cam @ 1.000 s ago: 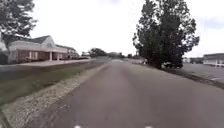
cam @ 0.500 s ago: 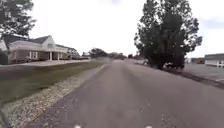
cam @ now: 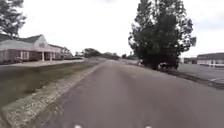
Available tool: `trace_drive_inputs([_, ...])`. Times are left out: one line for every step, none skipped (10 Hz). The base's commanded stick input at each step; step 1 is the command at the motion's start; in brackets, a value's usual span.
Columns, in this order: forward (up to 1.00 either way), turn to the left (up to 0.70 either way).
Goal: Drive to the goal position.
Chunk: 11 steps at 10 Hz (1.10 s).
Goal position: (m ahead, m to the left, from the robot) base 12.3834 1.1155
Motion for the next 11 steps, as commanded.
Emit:
trace_drive_inputs([0.70, -0.35])
trace_drive_inputs([0.70, -0.21])
trace_drive_inputs([0.70, -0.07])
trace_drive_inputs([0.70, 0.00])
trace_drive_inputs([0.70, 0.00])
trace_drive_inputs([0.70, 0.00])
trace_drive_inputs([0.70, 0.00])
trace_drive_inputs([0.70, 0.00])
trace_drive_inputs([0.70, 0.00])
trace_drive_inputs([0.70, 0.00])
trace_drive_inputs([0.70, 0.00])
